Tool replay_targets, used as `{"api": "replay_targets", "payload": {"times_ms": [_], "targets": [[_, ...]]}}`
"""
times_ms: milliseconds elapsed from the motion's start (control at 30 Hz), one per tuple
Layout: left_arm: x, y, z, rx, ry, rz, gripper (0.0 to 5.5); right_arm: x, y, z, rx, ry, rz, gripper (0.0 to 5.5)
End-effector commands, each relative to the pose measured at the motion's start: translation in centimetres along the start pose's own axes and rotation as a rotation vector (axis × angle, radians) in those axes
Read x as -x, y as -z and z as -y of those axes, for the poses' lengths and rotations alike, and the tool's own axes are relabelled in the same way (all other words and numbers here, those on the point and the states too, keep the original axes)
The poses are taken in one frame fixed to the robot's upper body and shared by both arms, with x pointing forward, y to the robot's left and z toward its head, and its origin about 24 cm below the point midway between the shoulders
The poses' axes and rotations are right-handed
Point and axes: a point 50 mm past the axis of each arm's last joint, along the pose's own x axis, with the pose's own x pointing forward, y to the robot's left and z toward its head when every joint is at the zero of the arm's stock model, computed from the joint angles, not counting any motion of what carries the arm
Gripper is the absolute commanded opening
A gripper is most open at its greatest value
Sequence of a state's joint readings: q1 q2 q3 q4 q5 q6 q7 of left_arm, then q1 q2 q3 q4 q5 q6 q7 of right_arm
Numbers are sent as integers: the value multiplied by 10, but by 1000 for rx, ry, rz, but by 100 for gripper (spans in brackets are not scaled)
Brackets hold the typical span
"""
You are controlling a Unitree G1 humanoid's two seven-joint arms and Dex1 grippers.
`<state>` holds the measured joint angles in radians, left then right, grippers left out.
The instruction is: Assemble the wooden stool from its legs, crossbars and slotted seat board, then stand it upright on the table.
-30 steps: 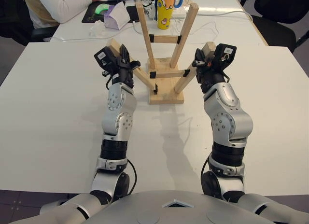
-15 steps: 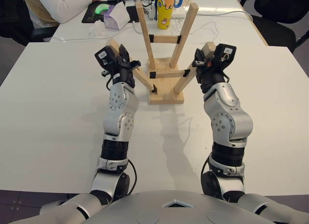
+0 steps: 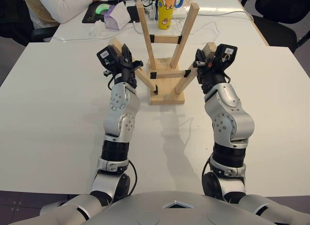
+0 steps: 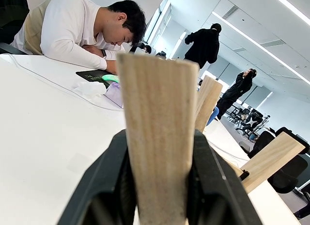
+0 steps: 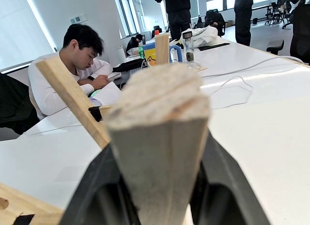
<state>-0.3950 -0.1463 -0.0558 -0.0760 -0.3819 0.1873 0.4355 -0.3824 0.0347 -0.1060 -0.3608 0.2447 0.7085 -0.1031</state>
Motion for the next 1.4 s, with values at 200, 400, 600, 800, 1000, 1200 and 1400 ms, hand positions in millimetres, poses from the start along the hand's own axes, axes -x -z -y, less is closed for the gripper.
{"api": "replay_targets", "payload": {"times_ms": [200,400,600,800,1000,1200,1400], "targets": [[30,39,-7,94,-94,-162,104,3,4,3,-1,11,-27,103],[32,46,-10,95,-116,-221,104,4,4,3,0,11,-33,103],[31,53,-16,80,-130,-253,104,5,5,3,0,9,-38,103],[25,57,-23,67,-137,-198,104,5,5,3,-2,5,-41,103],[22,63,-19,51,-121,-181,104,4,4,2,2,-4,-41,103],[20,61,-18,56,-156,-142,104,4,4,3,6,-9,-46,103],[21,56,-16,83,-151,-90,104,4,4,3,9,-14,-50,103]]}}
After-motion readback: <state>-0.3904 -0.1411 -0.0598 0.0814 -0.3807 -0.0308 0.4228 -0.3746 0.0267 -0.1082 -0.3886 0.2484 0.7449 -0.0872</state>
